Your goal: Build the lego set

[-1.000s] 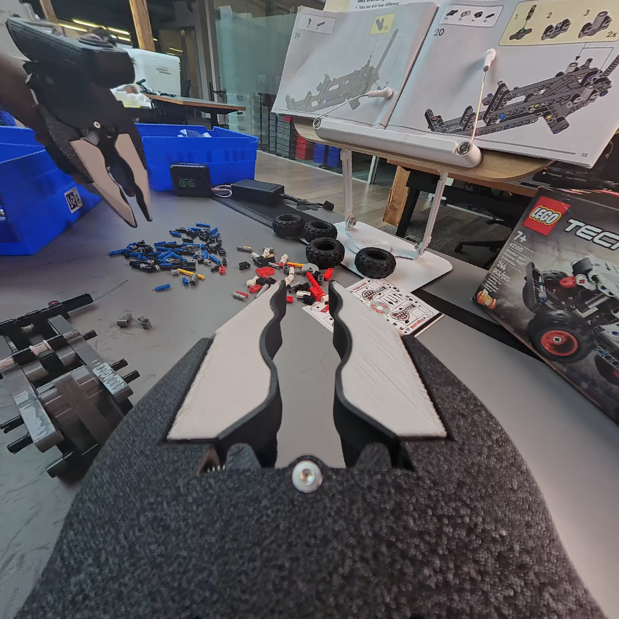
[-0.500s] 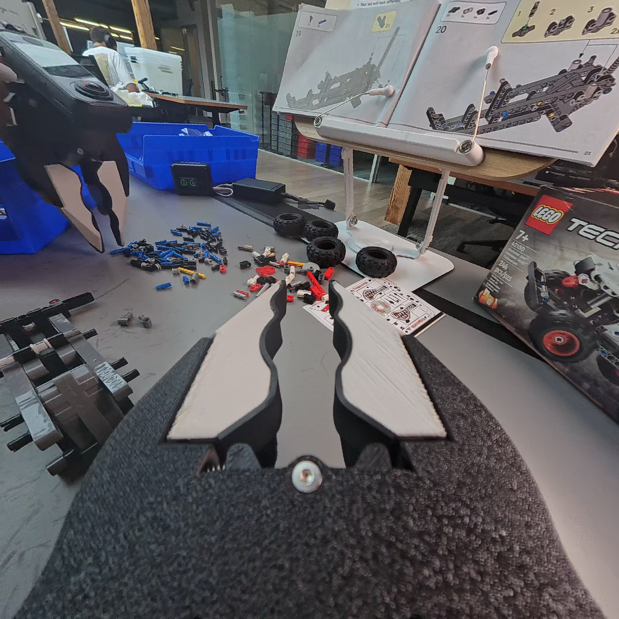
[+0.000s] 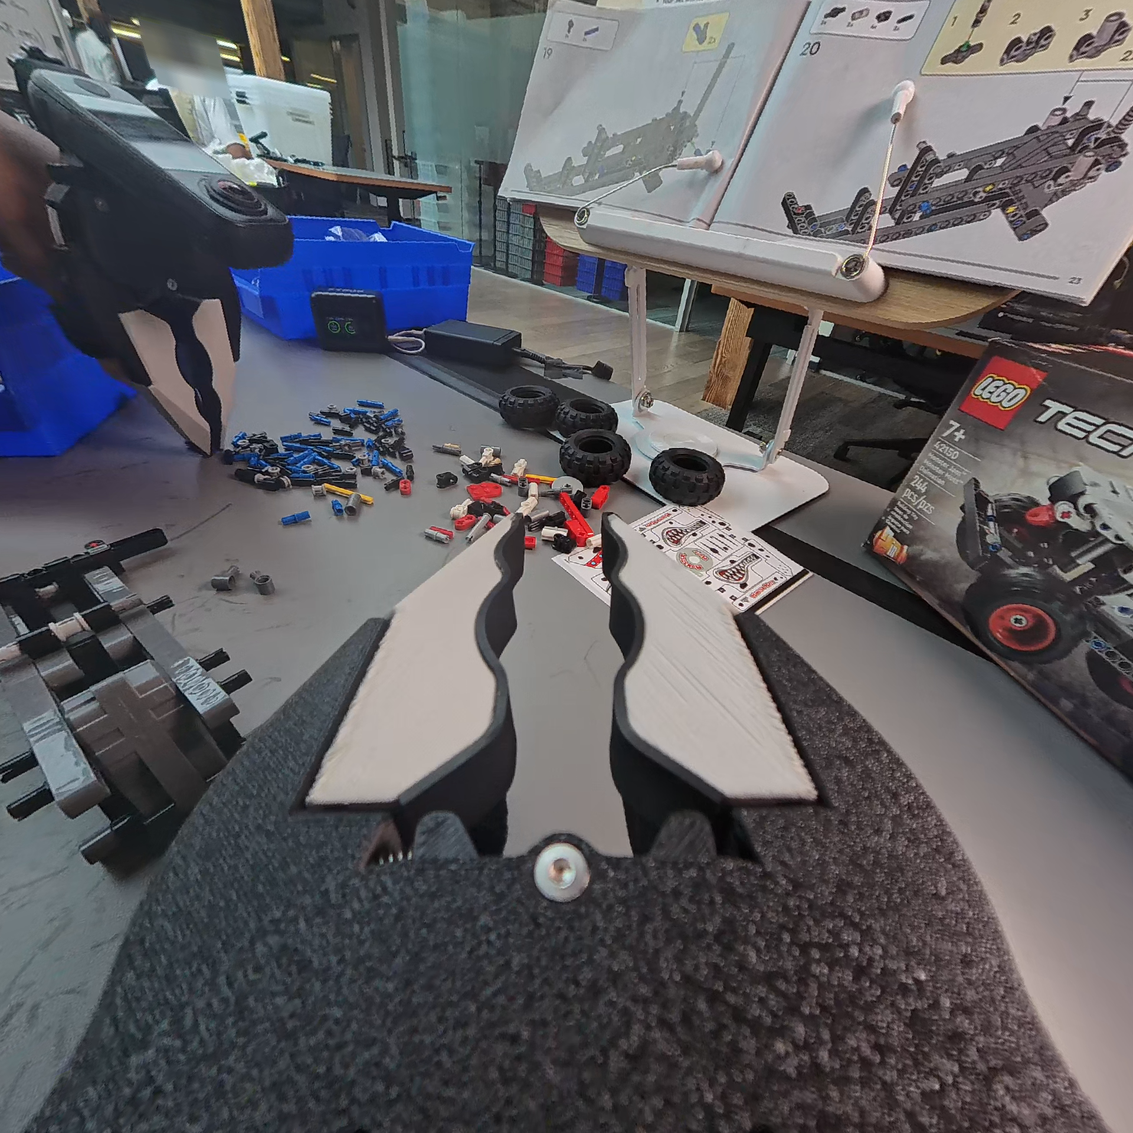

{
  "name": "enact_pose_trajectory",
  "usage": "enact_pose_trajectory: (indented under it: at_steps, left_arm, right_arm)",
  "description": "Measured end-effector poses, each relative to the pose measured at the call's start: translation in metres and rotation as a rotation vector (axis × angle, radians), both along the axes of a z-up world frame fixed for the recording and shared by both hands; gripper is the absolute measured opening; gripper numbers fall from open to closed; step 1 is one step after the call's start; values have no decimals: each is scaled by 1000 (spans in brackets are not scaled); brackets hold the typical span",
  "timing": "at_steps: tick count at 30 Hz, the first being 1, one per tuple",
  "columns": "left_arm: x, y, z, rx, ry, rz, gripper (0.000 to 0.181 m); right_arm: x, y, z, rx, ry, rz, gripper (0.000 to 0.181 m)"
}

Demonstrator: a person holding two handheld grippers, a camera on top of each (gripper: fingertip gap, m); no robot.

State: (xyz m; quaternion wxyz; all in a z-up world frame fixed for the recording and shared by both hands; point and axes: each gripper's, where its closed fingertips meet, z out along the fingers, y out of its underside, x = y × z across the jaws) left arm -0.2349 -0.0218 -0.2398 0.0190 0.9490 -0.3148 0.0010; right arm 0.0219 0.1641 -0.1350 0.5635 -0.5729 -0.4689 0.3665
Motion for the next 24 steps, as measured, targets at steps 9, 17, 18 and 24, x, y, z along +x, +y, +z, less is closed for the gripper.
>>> enact_pose_trajectory:
  at_steps: [9,17,18,24]
  left_arm:
    - [13,5,21,46,-28,-49,6]
    - [118,37,32,193,-213,-180,6]
    - [124,42,27,197,-219,-183,6]
    - [144,61,12,206,-238,-199,6]
  right_arm:
    - [1,1,1,4,2,-3,24]
    - [-1,-3,2,21,-5,5,24]
    - [0,-3,3,32,-6,2,25]
    - [3,0,9,39,9,-7,24]
